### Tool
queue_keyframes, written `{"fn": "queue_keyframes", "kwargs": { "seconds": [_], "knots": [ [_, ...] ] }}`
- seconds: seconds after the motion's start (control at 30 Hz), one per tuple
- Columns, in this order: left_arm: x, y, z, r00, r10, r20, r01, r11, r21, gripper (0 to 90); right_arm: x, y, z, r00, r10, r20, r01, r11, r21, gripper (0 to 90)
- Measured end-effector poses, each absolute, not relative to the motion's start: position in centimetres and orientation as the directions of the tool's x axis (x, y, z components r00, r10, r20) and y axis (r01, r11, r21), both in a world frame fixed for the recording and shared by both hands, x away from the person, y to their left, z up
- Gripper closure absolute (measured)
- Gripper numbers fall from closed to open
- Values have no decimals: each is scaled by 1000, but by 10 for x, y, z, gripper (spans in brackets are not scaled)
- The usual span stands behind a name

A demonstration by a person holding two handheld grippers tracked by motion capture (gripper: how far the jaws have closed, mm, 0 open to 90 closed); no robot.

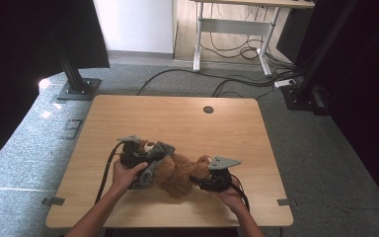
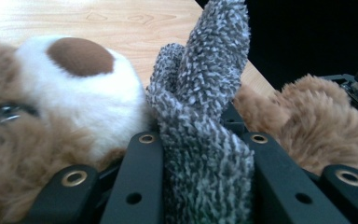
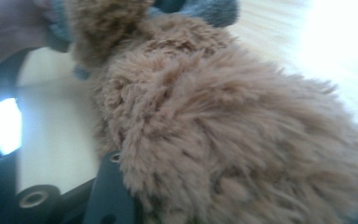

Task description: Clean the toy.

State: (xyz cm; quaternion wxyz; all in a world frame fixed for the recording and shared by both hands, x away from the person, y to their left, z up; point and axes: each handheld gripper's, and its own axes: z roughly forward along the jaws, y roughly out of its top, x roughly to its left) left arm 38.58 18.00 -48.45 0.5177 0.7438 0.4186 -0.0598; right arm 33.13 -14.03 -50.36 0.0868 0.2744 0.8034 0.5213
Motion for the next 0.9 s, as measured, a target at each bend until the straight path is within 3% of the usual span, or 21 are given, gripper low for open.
{"fn": "queue_keyframes", "kwargs": {
  "seconds": [0.17,0.5,0.67,0.9],
  "knots": [
    [382,166,-485,648,575,-499,661,-100,744,767,348,-153,-502,-777,623,87,337,295,894,603],
    [386,166,-457,665,533,-524,661,-92,745,760,362,-159,-504,-756,643,123,361,252,898,600],
    [383,147,-432,724,487,-489,620,-150,770,760,362,-160,-504,-762,636,120,352,250,902,599],
    [382,89,-433,777,450,-440,602,-328,728,757,361,-158,-503,-771,628,103,339,269,902,599]
  ]
}}
